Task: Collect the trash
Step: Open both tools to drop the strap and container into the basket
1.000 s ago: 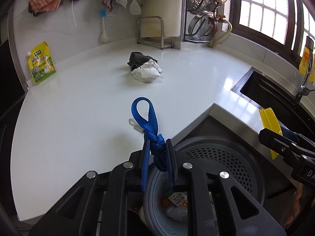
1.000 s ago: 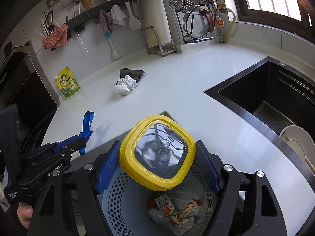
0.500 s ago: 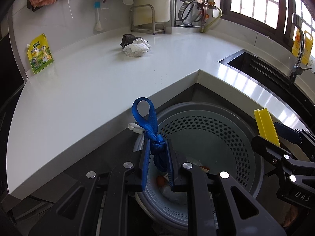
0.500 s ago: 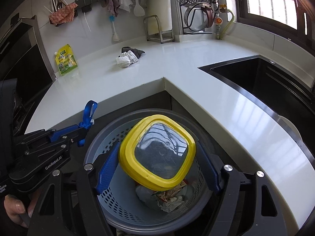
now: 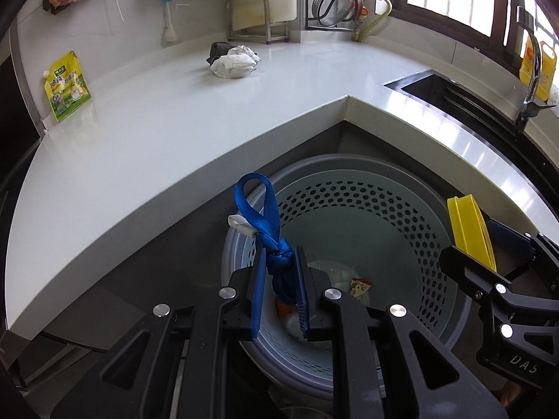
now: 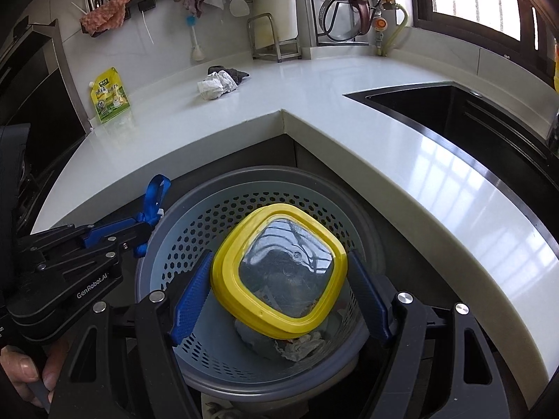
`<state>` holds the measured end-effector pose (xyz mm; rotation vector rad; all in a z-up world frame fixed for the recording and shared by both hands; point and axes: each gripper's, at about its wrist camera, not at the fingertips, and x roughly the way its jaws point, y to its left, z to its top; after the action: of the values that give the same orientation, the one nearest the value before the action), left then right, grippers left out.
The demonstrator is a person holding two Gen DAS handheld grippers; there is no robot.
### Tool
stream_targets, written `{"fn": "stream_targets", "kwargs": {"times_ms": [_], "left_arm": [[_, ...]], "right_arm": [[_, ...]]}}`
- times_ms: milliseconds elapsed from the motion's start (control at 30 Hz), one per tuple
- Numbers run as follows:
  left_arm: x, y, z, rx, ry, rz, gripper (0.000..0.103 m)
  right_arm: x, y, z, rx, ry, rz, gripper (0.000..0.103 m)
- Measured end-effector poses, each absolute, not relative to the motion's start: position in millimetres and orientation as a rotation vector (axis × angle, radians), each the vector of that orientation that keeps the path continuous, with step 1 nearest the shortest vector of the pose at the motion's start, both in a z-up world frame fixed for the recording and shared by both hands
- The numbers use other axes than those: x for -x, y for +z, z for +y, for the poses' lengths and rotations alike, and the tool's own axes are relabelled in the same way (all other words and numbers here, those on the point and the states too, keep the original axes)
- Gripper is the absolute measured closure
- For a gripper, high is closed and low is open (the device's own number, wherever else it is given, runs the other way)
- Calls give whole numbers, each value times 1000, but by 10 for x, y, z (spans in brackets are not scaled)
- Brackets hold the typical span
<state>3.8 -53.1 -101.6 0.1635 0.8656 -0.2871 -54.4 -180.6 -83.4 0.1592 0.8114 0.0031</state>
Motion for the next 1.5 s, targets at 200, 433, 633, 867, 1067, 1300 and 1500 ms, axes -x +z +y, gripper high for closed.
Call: {"fn": "stream_targets", "kwargs": {"times_ms": [200, 433, 633, 867, 1067, 1300, 1500], "left_arm": [[-83, -1069, -569, -165, -298, 888, 86], [-118, -1134, -581, -159, -293, 913, 86], [-130, -1156, -557, -141, -289, 923, 85], [-126, -1157, -533, -136, -289, 921, 85], [-119, -1120, -474, -114, -279, 905, 53], [-90, -1069, -453, -109, -281, 885, 45], [-97, -1036, -426, -105, -281, 870, 34]], "right_arm": [[559, -866, -1818, -164, 14, 817, 30], [524, -973, -1846, -181, 19, 843, 30], [500, -1001, -1859, -179, 23, 849, 30], [506, -987, -1864, -185, 17, 843, 30], [512, -966, -1891, -199, 20, 839, 27], [526, -951, -1881, -199, 23, 837, 26], [524, -927, -1944, -236, 26, 820, 26]]}}
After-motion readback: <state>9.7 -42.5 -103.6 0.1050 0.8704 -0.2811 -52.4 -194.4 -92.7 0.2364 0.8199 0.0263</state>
